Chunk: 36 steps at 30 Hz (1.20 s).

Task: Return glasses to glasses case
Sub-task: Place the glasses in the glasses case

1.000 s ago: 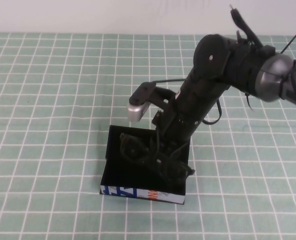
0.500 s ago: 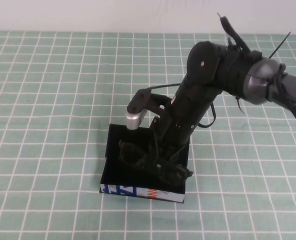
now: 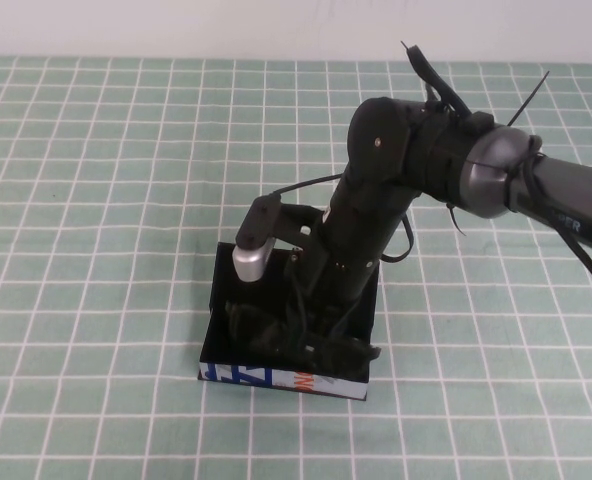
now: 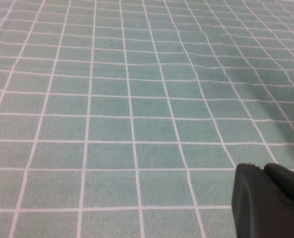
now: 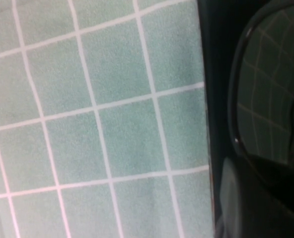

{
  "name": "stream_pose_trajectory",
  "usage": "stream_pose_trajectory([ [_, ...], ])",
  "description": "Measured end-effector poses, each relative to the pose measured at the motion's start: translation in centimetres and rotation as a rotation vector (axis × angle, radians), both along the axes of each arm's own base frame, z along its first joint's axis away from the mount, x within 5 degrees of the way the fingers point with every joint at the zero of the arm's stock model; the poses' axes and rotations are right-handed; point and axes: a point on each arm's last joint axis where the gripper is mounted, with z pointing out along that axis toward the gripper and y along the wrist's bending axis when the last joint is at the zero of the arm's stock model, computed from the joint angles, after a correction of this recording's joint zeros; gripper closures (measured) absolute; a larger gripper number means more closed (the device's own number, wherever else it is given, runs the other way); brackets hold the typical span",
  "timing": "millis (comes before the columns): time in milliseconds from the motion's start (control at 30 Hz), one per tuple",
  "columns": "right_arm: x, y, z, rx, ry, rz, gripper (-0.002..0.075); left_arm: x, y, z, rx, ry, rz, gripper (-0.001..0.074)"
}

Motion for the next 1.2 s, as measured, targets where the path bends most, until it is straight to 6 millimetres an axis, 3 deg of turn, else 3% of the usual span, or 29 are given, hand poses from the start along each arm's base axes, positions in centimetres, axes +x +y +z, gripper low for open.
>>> stream_pose_trajectory([
  [300,0.4,0.1,0.4,-0.009,-0.035,0.009,0.0645,0.0,0.0,0.0,0.0,0.0,0.0,0.0737],
  [733,0.8,0.3,1.0,0.006,-0.056,0.008,0.0473,0.0,0.0,0.0,0.0,0.0,0.0,0.0737],
  [1200,0.8,0.4,1.0,0.007,-0.055,0.006,0.0487,0.0,0.0,0.0,0.0,0.0,0.0,0.0737],
])
